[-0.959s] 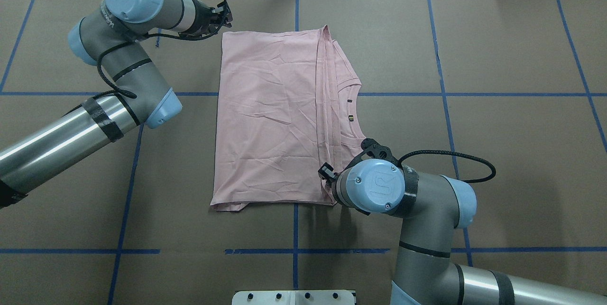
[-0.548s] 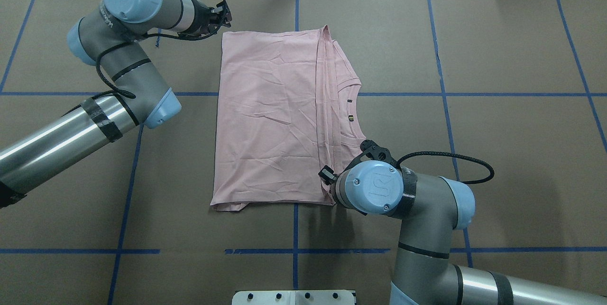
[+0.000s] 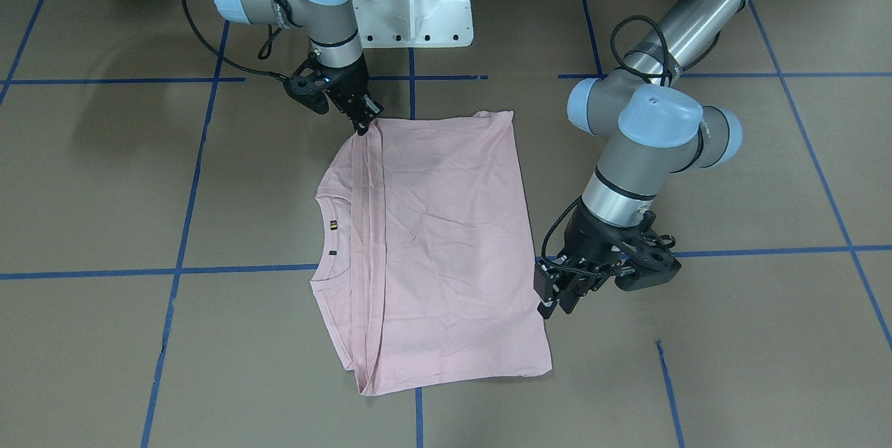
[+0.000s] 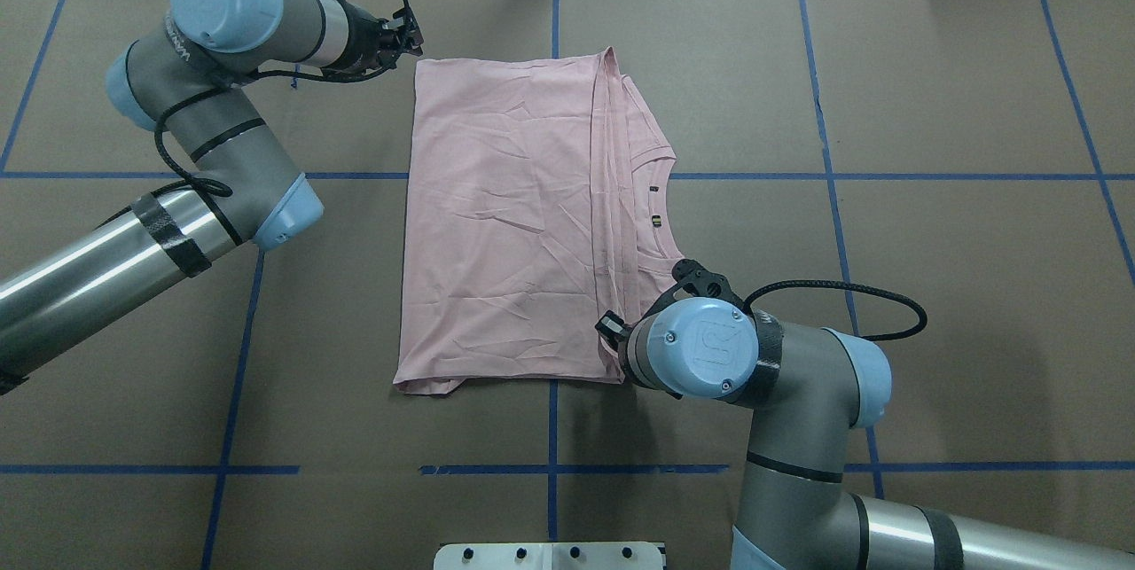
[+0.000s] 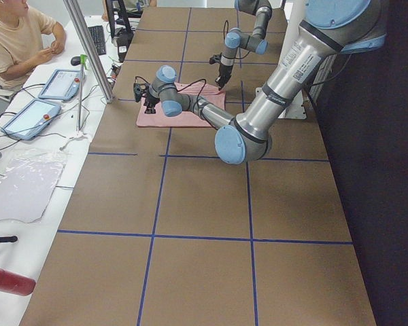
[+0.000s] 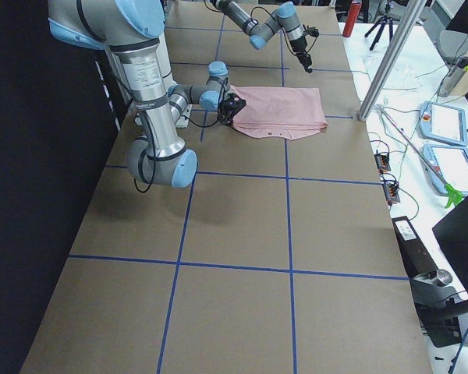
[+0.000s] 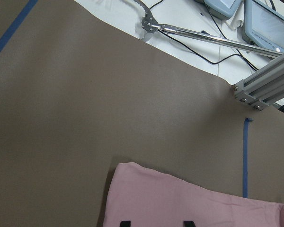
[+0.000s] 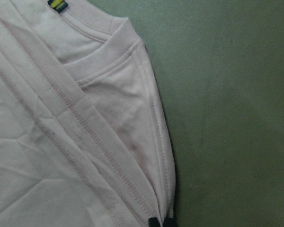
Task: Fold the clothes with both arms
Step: 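Bring the left gripper to the other corner nearest the robot and grasp both corners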
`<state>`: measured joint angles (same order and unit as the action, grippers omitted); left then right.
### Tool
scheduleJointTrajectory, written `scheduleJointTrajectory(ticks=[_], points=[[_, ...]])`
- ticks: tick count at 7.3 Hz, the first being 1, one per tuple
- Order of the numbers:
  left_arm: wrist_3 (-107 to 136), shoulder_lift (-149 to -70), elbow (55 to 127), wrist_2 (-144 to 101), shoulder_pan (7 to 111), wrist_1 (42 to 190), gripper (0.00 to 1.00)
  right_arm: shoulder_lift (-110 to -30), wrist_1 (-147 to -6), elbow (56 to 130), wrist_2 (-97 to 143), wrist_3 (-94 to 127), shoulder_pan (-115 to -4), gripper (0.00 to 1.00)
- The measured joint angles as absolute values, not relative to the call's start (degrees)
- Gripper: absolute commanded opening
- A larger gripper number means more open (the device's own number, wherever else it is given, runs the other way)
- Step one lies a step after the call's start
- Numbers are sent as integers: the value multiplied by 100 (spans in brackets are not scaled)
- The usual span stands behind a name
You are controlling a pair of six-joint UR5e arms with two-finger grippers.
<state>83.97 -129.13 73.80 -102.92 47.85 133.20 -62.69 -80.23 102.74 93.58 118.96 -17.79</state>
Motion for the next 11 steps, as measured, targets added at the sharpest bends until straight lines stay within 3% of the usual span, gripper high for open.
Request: scheduleJointTrajectory(ticks=[1,4,5,8,11], points=[[8646,-12703,7805,-10324,4740,13182,50,-6301,-8047,10426,9369,11893,-1804,0],[9899,-11309,10300,-10148,3690,12072,57,-6481,-8066,10742,9380,11894,-1830,0],[10205,-10984,10630,-9850,3214,11951,60,-6494,-8063,10758,9379,11897,-1829,0],[10905,-10694,10801,-9422,2203,11575,61,-6504,-8060,10775,9385,11893,-1828,0],[11162,-10667,10818,-9412,1909,11249,62,-6505,-8060,10783,9387,11892,-1828,0]])
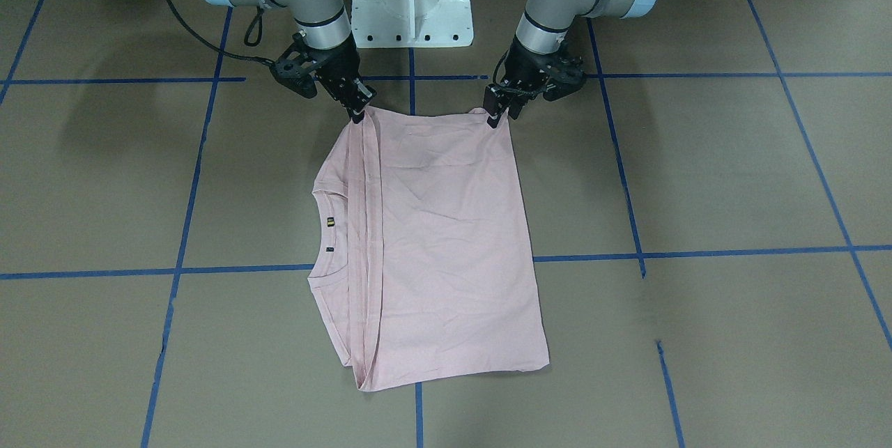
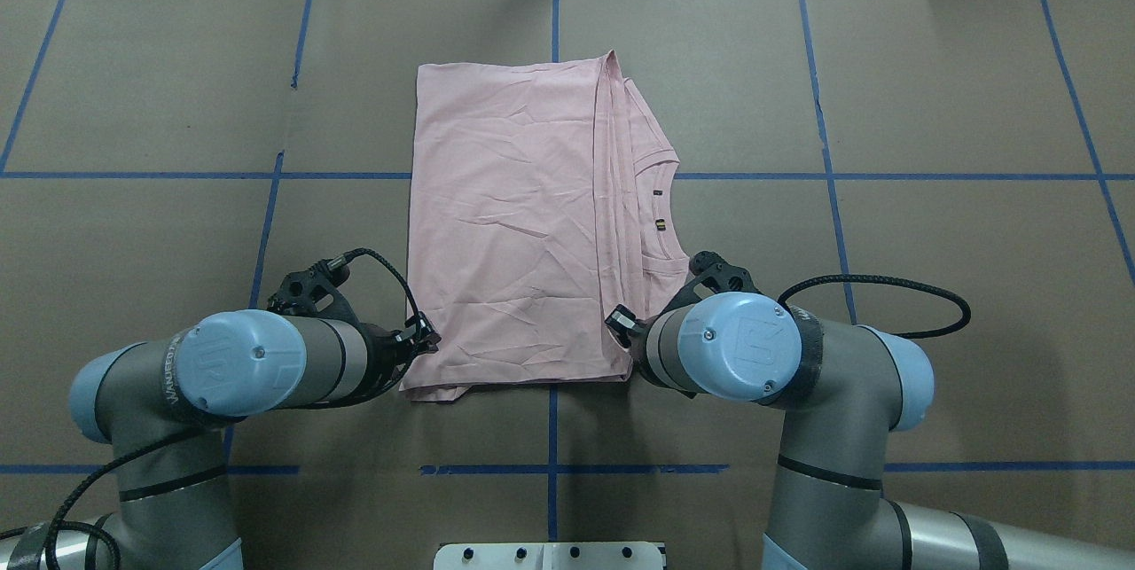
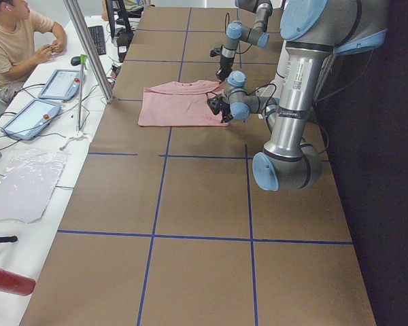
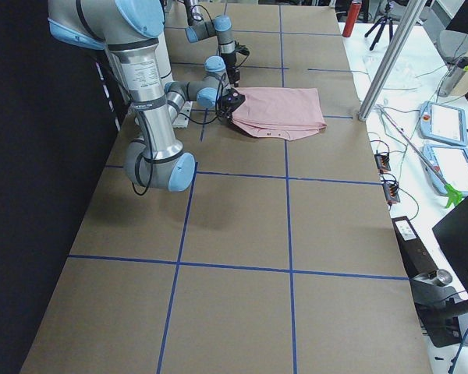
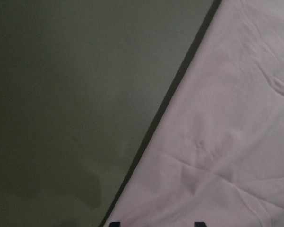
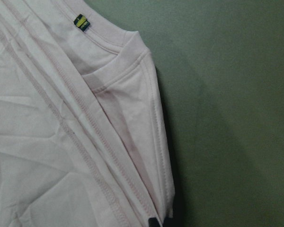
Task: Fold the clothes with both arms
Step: 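Bring the left gripper to the other corner nearest the robot and grasp both corners, then lift the near edge with both grippers and fold it over away from the robot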
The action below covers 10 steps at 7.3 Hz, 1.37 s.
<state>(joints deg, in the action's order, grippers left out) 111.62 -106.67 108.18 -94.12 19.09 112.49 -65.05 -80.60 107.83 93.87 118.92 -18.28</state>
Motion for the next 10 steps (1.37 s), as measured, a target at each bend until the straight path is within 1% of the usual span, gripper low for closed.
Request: scheduleJointTrajectory(ticks=[3,4,5,7,10], points=[[11187,-10653,10784,-9439,1822,11141,61,-6504,-8060,10784,9387,11891,-1828,0],[11190,-10653,10766,-9442,1803,11135,56,-6501,-8060,10784,9387,11892,-1828,0],[11231,-10644,10756,-9441,1770,11130,40,-6498,-8060,10784,9387,11892,-1828,0],[11374,-10627,10750,-9440,1716,11131,0,-6496,-8060,10790,9387,11892,-1828,0],[11423,-10618,10784,-9439,1707,11119,0,-6507,-8060,10803,9394,11892,-1833,0]])
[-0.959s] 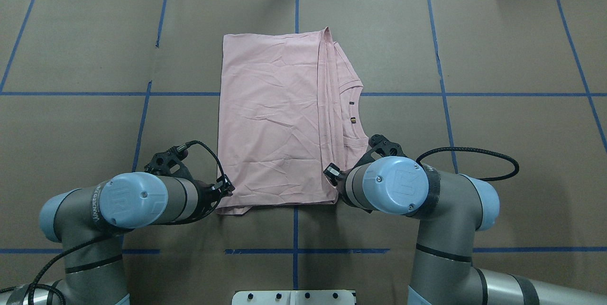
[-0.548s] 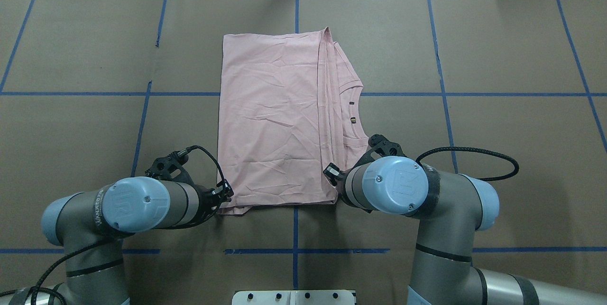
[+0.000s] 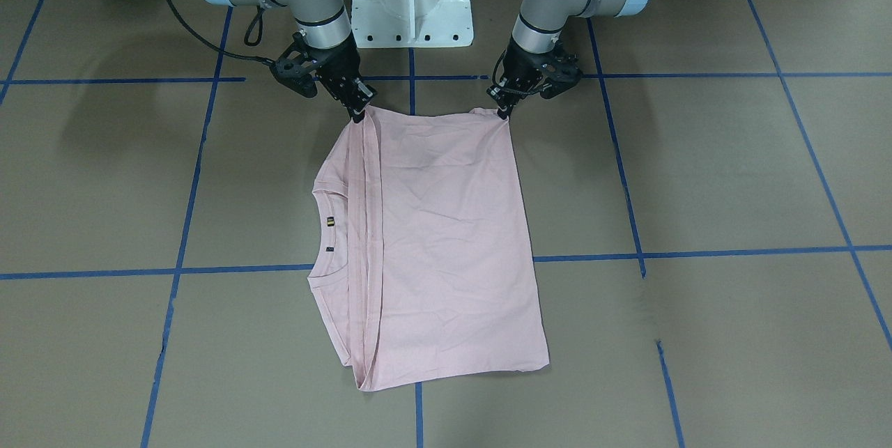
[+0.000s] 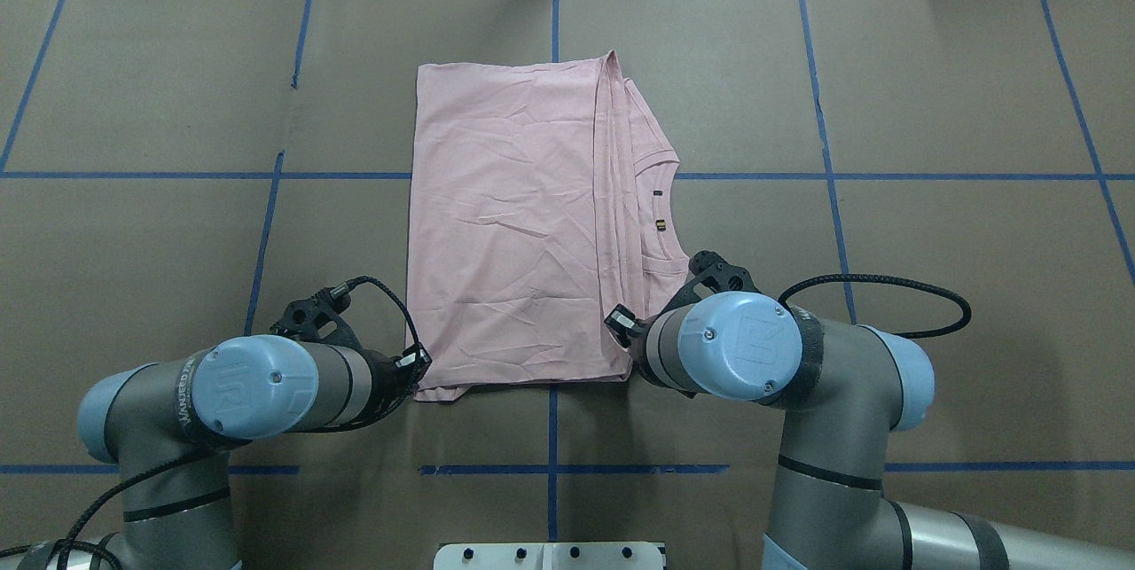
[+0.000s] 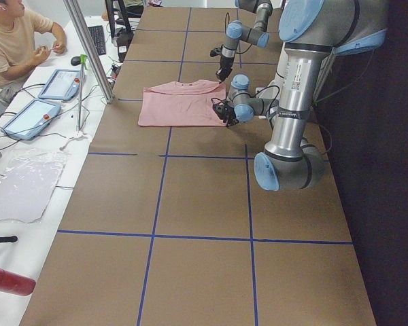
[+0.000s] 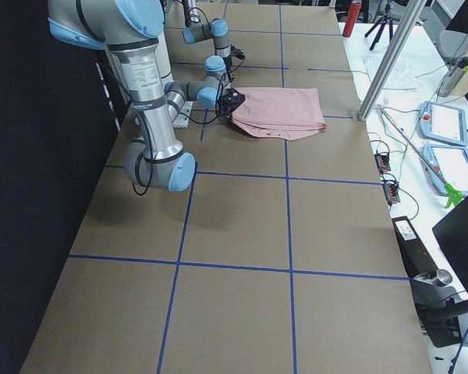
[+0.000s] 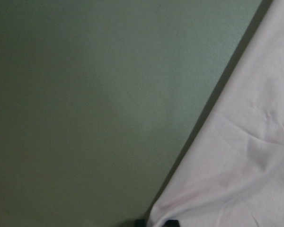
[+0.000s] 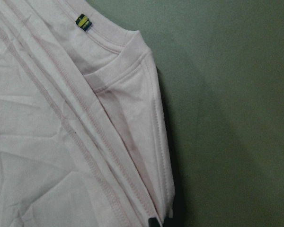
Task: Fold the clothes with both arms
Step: 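Lift the near edge with both grippers and fold it over away from the robot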
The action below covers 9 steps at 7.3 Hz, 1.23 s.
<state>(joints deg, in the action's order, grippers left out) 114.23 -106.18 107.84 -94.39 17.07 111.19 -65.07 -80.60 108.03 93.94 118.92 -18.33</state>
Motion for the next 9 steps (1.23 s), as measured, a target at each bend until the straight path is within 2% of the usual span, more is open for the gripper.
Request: scheduleJointTrajectory(ticks=[2,6,7,9], points=[[11428,-10614,11162,-9449,1713,10823,0,-6617,-8067,11037,9394,11944,-1827,0],[11715,-10656,13174,-9904,1716,9360,0,-7553,-8668,13007,9214,12934,-1214,0],[11689,-10739,13269,-9945,1771,9272,0,-7435,-8972,13152,9226,12934,-1397,0],[11164,-11363,12511,-9941,2317,9256,0,-6759,-9165,12468,9617,12455,-2365,0]])
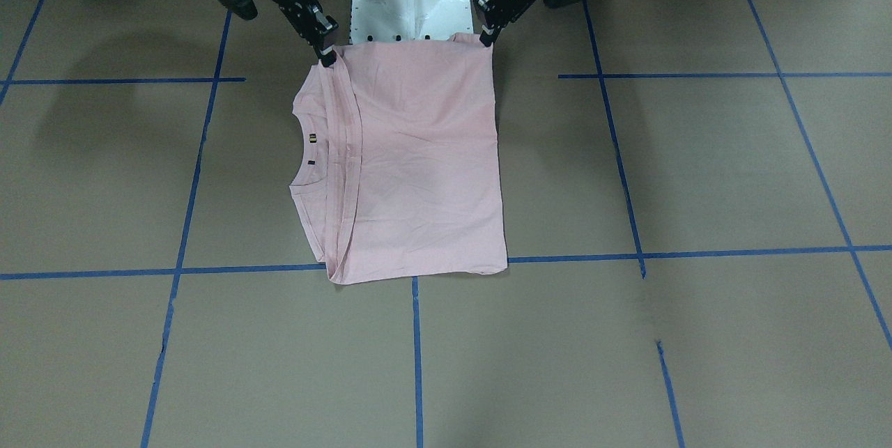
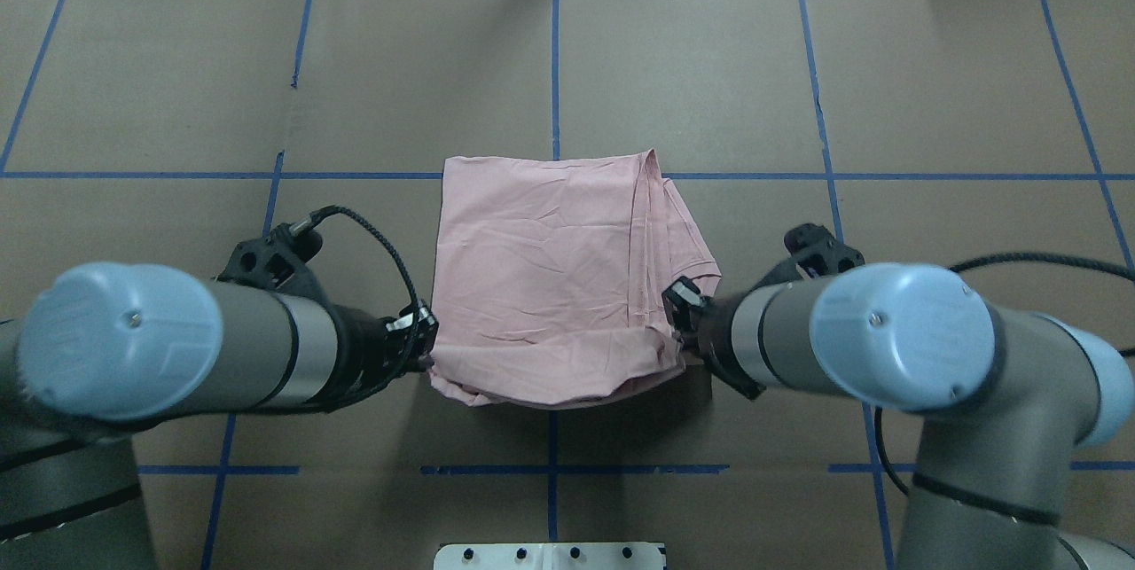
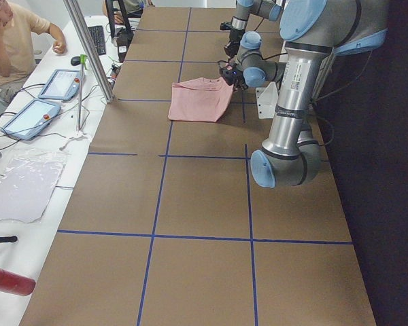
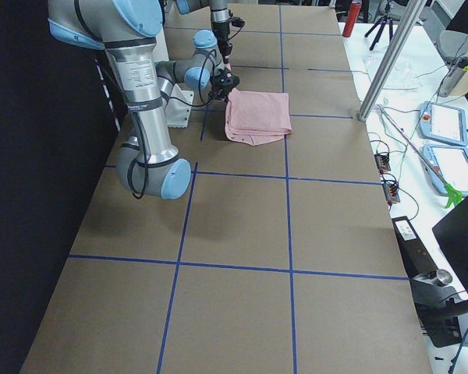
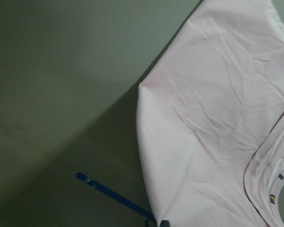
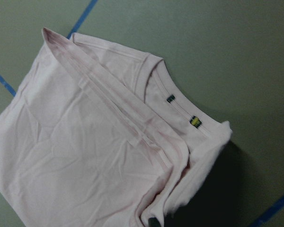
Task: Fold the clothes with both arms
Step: 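Lift the near edge with both grippers and fold it over away from the robot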
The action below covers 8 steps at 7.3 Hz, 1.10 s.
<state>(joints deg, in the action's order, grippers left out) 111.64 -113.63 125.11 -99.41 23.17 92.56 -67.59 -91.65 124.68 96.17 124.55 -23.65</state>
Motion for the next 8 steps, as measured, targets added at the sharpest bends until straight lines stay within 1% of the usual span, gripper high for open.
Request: scheduleJointTrajectory(ticks=[1,3,5,7,8], points=[[10739,-11731,11938,-9943,2680,9283,0,-6389,-9135,11927,9825,12227,-2841,0],[10063,-12049,11101,-9914,3154,9561,0,-5934,-9034,11089,10009,11880,-3346,0],[9584,-12129,10470,-9674,3306,9934,0,-5594,-8717,10313,10083,11744,-3527,0],[9232,-12276,9967,-9574,3441,10245,0,-5436,-8243,9694,10236,11695,-3684,0],[9180,-12350,9624,-9499,3479,10583,10,-5307,-8126,9372,10285,11650,-3730,0]])
